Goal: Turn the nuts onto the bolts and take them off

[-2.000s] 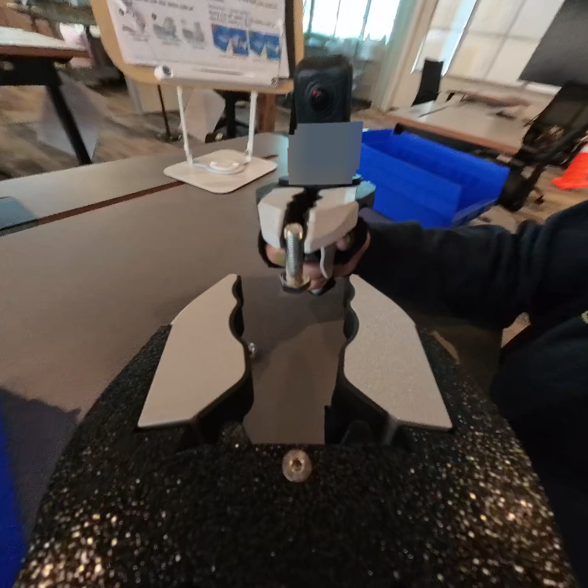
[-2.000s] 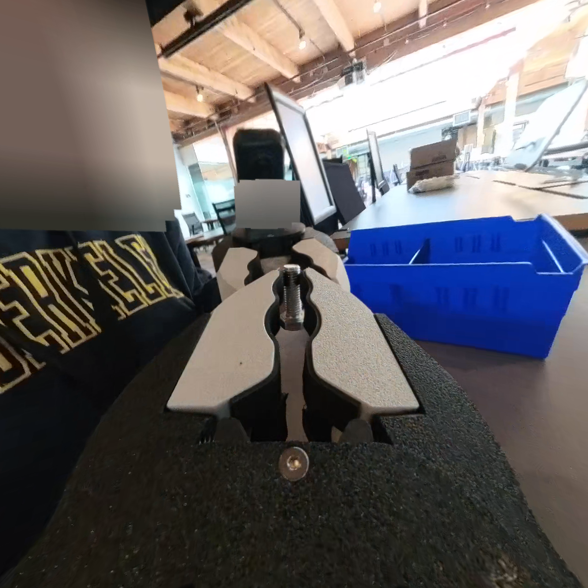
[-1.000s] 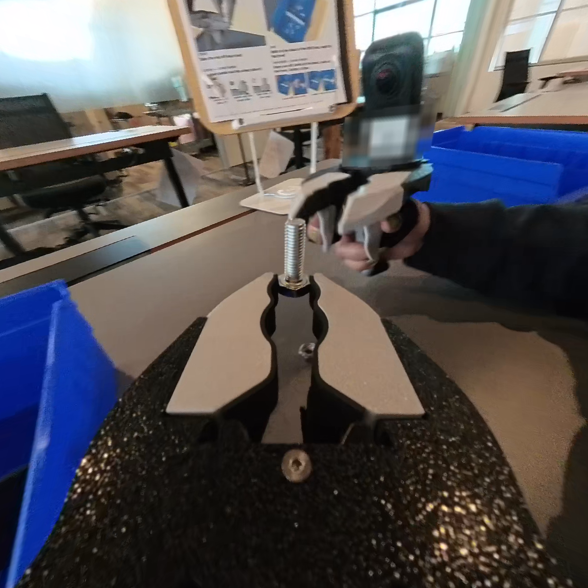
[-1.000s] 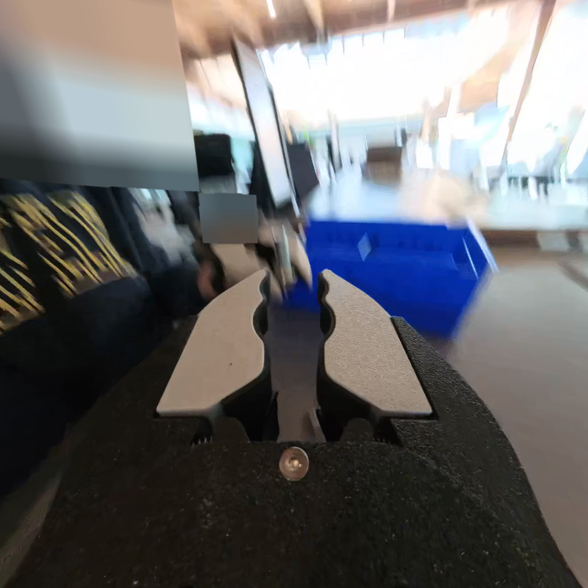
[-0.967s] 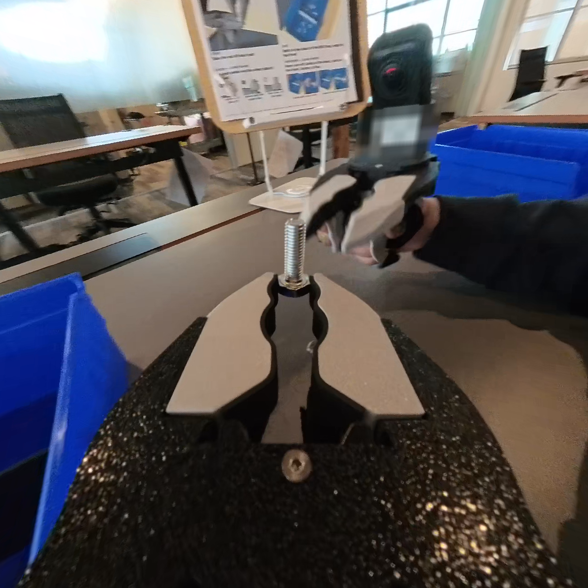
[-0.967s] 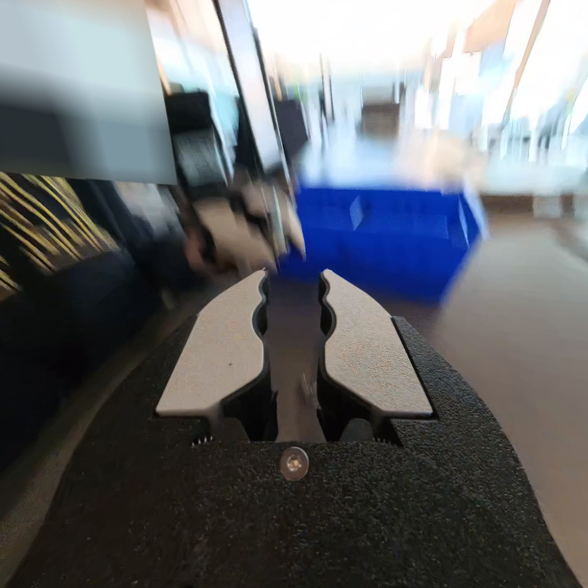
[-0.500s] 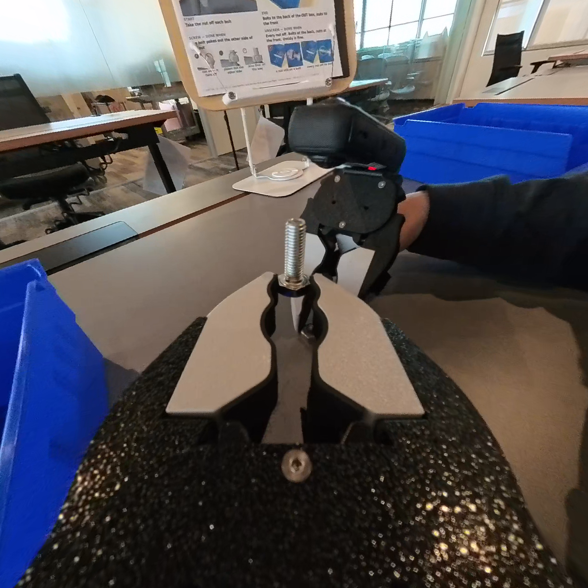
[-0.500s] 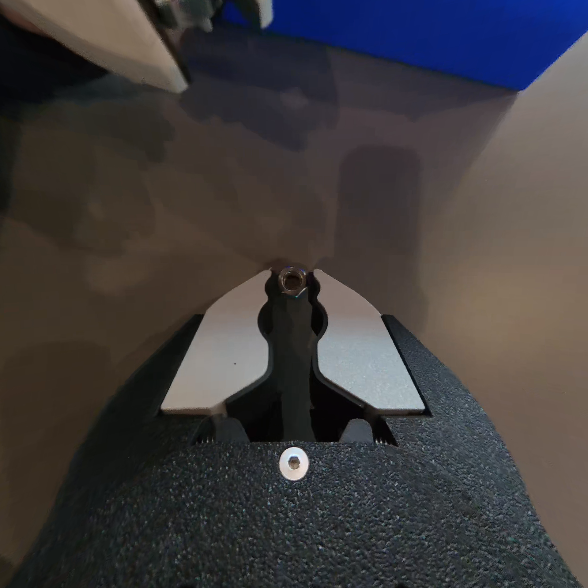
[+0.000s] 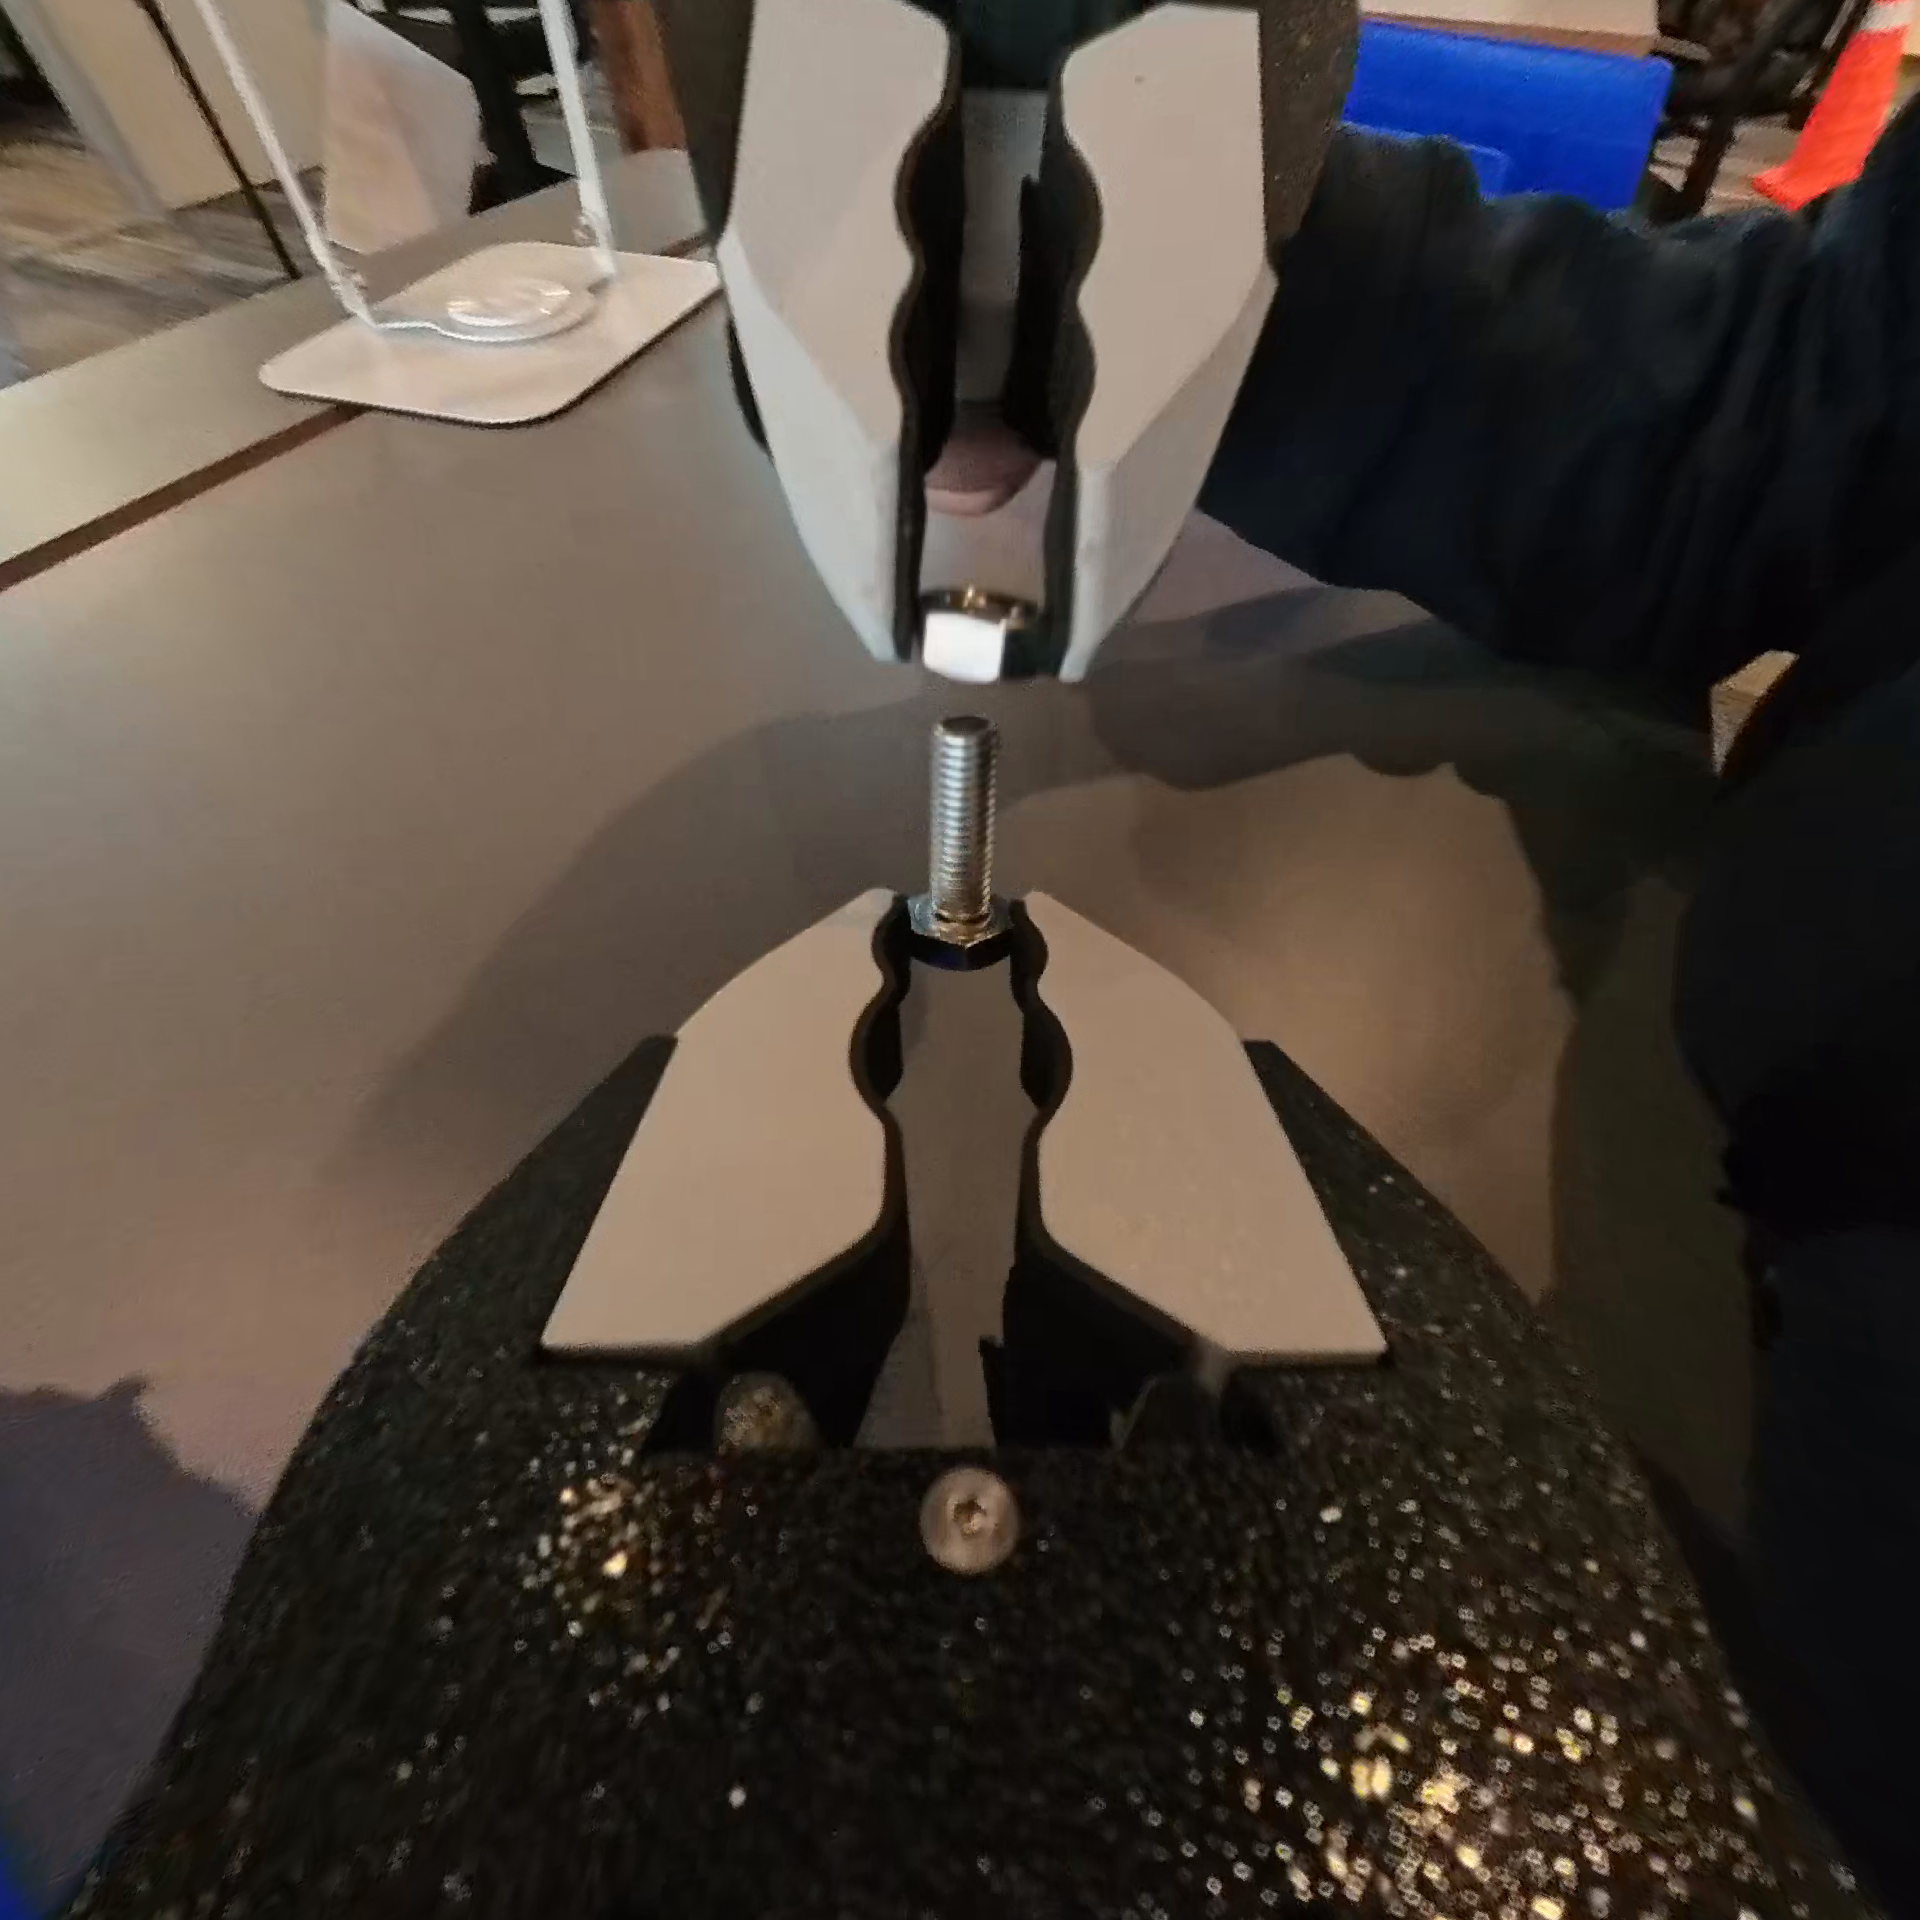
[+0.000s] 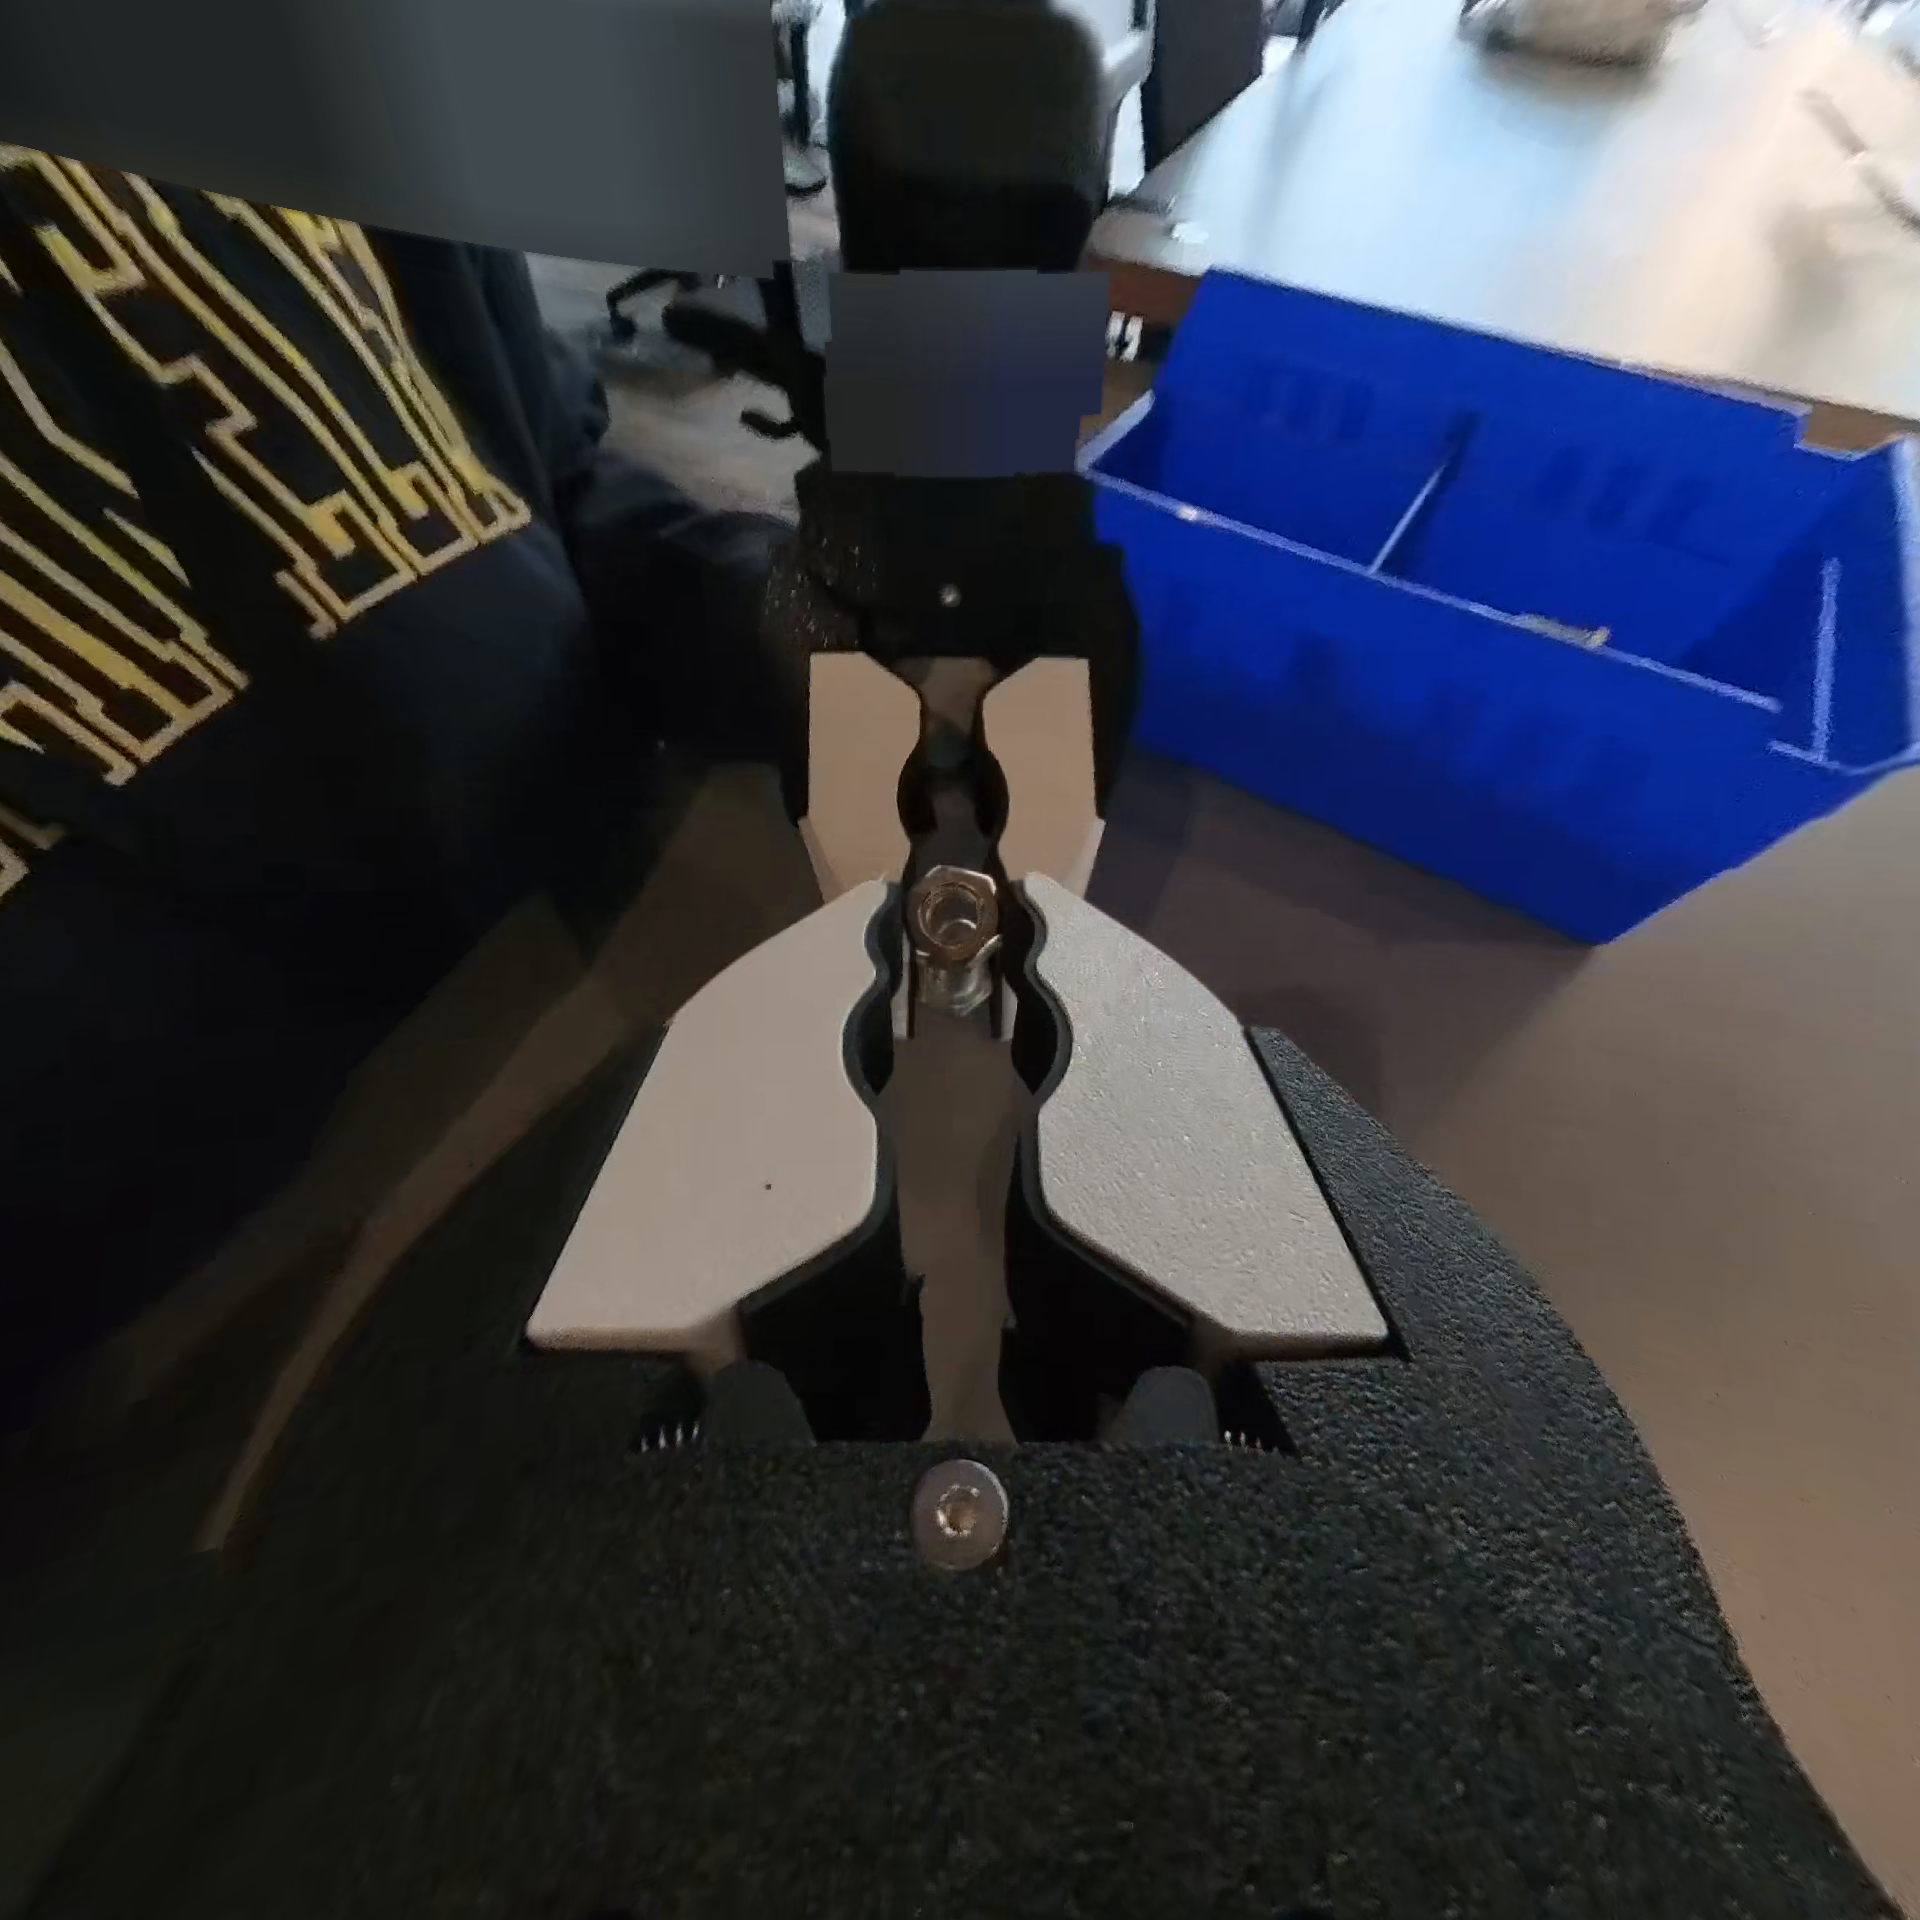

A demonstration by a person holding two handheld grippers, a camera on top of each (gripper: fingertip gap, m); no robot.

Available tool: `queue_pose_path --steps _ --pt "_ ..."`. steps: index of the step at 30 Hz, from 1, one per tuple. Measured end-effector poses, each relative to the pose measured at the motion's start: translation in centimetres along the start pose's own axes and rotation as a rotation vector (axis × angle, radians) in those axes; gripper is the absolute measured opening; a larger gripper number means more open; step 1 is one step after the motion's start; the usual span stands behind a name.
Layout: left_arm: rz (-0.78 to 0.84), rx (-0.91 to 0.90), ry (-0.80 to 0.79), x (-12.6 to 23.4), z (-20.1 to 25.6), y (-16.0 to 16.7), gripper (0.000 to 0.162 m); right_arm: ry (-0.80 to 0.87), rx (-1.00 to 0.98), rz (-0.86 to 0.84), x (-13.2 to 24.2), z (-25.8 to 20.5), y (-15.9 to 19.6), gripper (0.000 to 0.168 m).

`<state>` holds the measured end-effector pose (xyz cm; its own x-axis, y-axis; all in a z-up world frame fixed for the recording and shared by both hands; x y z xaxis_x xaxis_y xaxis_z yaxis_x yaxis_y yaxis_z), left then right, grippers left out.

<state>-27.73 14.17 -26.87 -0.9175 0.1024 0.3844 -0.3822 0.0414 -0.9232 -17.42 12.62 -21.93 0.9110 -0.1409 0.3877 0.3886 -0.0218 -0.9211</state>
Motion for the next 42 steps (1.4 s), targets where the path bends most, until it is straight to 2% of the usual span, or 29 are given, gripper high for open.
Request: queue_pose_path --steps 4,13,16,22,26,30,33,38,42 --pt "-0.002 -0.014 0.021 -0.2 0.3 0.1 0.018 -0.023 0.005 -0.06 -0.5 -0.3 0.5 0.018" --pt "0.011 -0.049 0.114 -0.3 1.1 0.2 0.018 -0.121 -0.003 -0.055 -0.6 -1.2 0.8 0.019" --pt "0.012 -0.06 0.103 -0.5 1.3 0.2 0.018 -0.134 -0.035 -0.038 -0.7 -1.2 0.8 0.019" --pt "0.015 0.02 -0.008 -0.3 0.0 0.4 0.018 0.106 -0.159 -0.058 -1.2 -0.4 0.6 0.019" --pt "0.011 0.053 -0.099 -0.2 -0.6 0.4 0.018 0.35 -0.237 -0.066 -1.6 -0.5 0.3 0.019" --pt "-0.018 0.051 -0.2 0.0 -1.2 0.5 0.018 0.63 -0.402 -0.011 -2.4 -0.8 0.3 0.019" --pt "-0.036 0.021 -0.243 0.0 -1.2 0.4 0.018 0.759 -0.465 0.039 -2.9 -1.1 0.2 0.018" --pt "-0.039 -0.002 -0.225 -0.1 -1.0 0.4 0.018 0.754 -0.487 0.044 -2.8 -1.5 0.3 0.019" --pt "-0.057 -0.055 -0.183 -0.3 -0.5 0.5 0.018 0.674 -0.441 -0.049 -2.4 -1.9 0.3 0.019"
Point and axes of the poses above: each gripper's, where its closed fingertips meet, x back along the fingers, y out of its underside, z = x × y across the jaws, the point moved 6 cm from there along x, back along the fingers, and after that the axes turned 1 degree about -y, right-handed, at the moved point
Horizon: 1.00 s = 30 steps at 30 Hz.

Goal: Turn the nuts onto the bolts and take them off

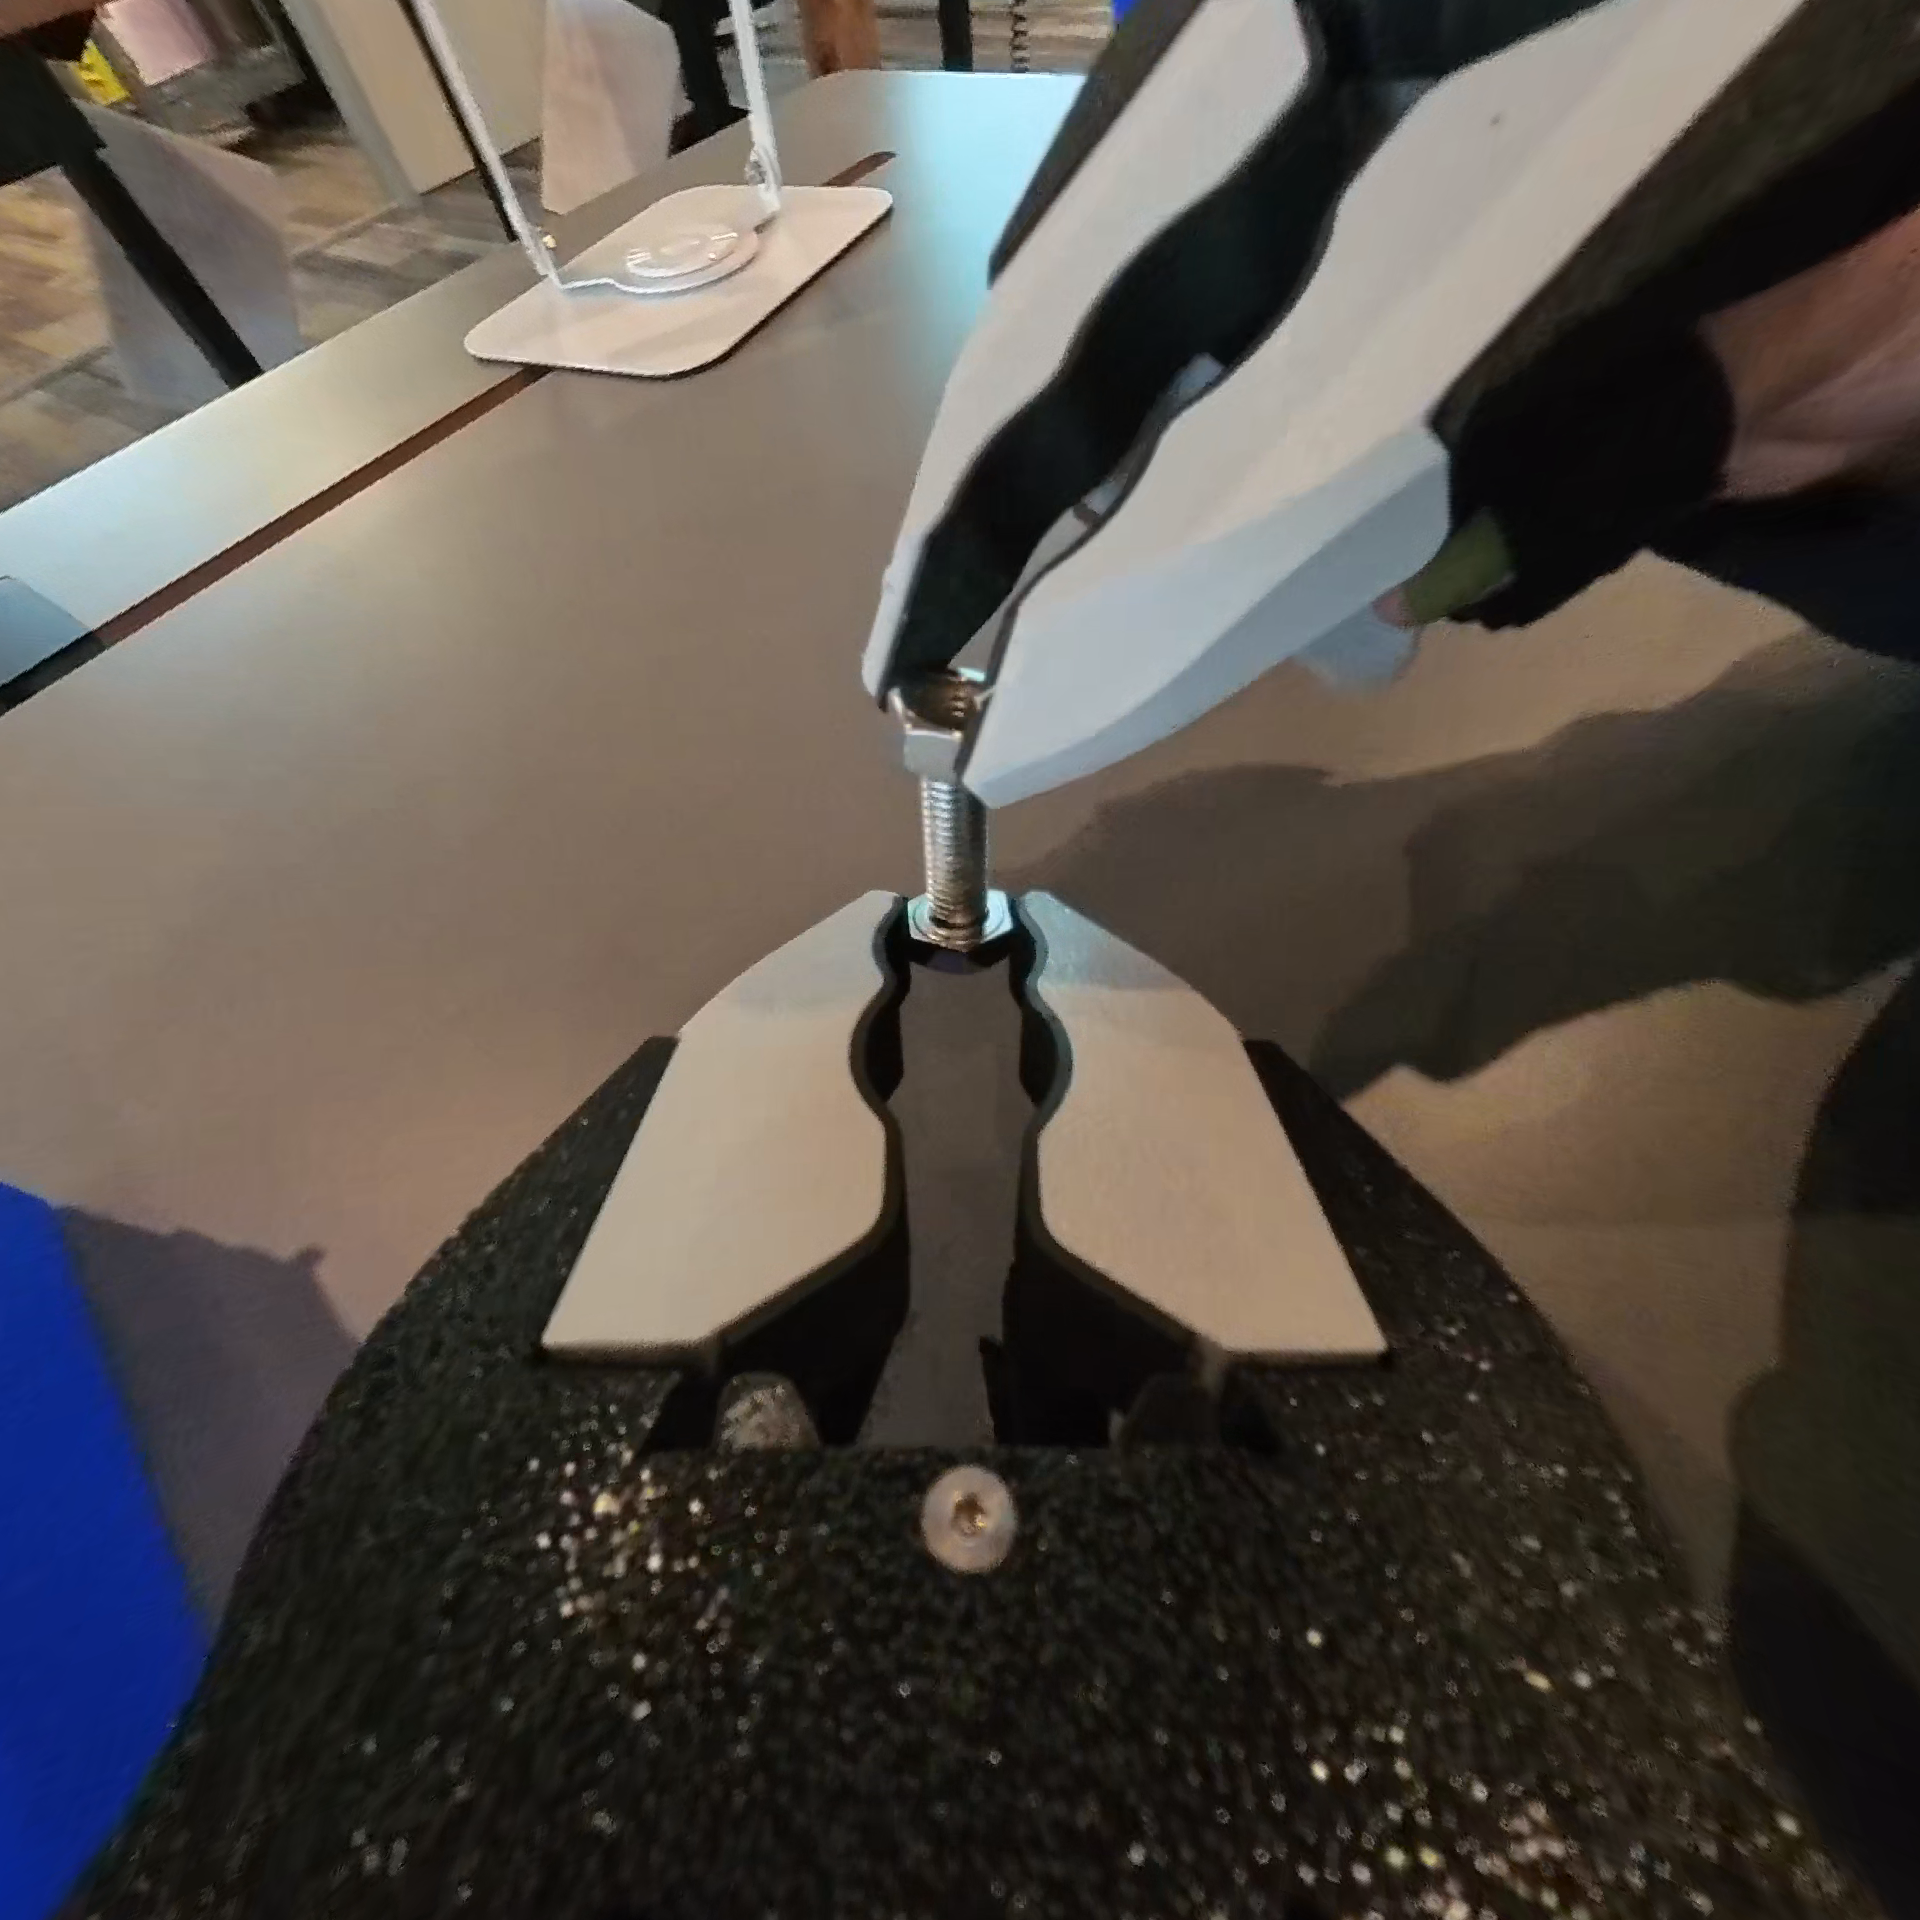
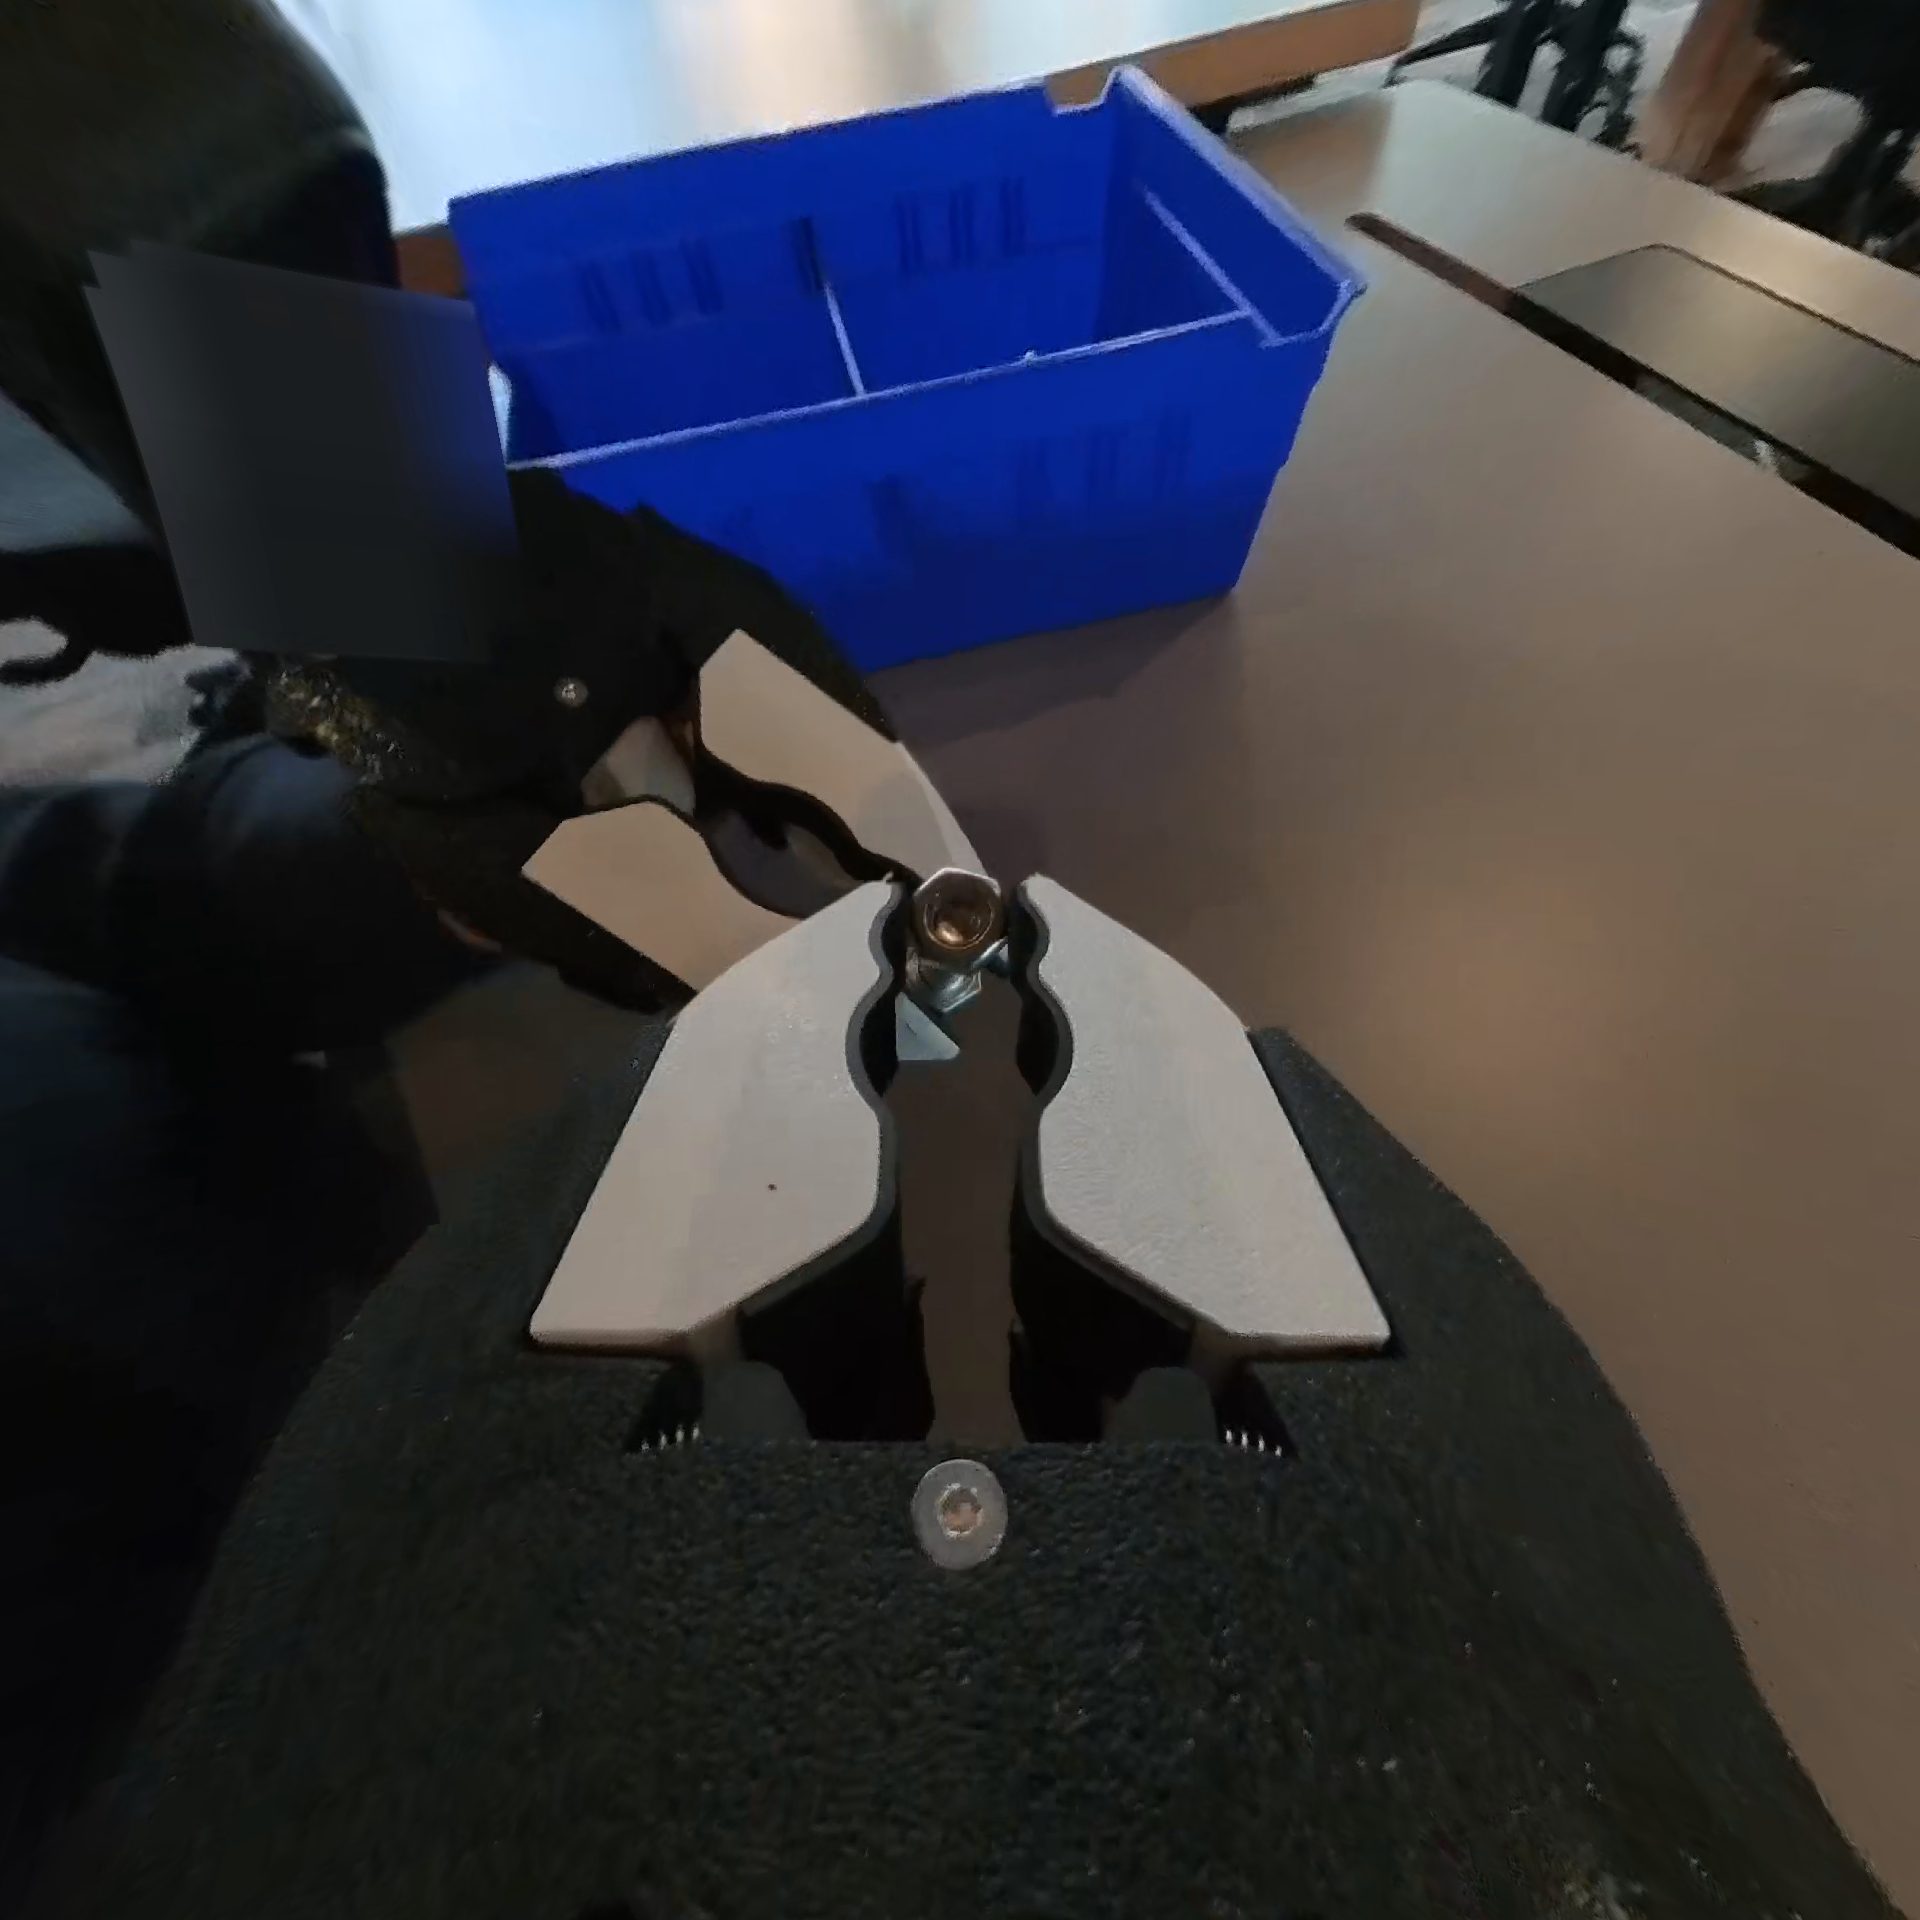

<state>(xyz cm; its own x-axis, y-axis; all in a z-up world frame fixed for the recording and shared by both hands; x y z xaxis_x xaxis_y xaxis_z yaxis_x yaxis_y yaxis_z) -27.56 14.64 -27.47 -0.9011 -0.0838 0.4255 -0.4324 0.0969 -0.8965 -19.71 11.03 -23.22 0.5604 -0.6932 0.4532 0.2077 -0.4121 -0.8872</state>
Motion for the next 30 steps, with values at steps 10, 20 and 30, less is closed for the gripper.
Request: queue_pose_path --steps 10,20,30 --pt "-0.045 -0.048 -0.01 -0.4 0.4 0.2 0.018 -0.047 -0.205 -0.037 0.3 0.4 0.7 0.019" --pt "-0.017 0.028 0.018 -0.5 0.4 0.1 0.018 0.051 -0.191 0.125 0.2 0.0 0.6 0.018" --pt "0.074 0.042 0.236 -0.3 1.7 -0.4 0.018 -0.213 0.079 0.214 2.4 -0.3 -0.2 0.05"
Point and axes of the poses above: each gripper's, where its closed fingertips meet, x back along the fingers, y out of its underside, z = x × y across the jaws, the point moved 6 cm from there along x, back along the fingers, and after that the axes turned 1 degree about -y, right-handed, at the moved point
